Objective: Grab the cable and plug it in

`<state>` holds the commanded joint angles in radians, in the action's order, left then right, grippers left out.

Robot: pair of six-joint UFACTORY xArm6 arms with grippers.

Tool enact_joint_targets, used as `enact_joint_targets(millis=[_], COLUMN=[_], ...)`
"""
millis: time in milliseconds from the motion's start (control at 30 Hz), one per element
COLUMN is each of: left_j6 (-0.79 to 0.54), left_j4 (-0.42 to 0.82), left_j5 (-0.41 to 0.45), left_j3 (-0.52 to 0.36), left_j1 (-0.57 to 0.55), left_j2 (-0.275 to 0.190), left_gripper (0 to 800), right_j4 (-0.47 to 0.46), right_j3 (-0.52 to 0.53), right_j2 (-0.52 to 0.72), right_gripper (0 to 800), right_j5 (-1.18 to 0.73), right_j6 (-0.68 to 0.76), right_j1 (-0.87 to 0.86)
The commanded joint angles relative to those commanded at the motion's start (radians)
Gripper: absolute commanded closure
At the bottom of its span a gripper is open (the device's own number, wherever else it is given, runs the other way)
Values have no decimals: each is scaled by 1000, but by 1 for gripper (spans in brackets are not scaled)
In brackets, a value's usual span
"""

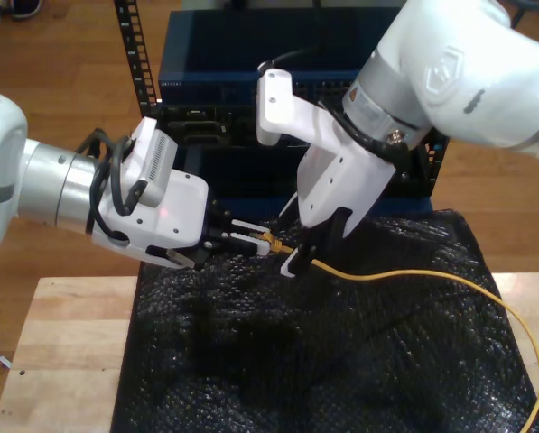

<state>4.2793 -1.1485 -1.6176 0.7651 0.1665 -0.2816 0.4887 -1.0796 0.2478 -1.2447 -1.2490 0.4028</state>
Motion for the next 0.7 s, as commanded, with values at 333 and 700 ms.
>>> enact_joint_targets(millis=[333,700], left_j6=[44,52], left_j4=[-80,-81], left_j5=[-104,-143], left_j3=[20,25], left_j1=[83,95], left_j2=[69,80], left_gripper=[787,787], right_j4=[25,28], right_j3=[-37,-35], right_j2=[3,137], right_gripper=[43,52], right_j5=[3,3], right_j6=[-2,-103], right_j1=[-28,-28])
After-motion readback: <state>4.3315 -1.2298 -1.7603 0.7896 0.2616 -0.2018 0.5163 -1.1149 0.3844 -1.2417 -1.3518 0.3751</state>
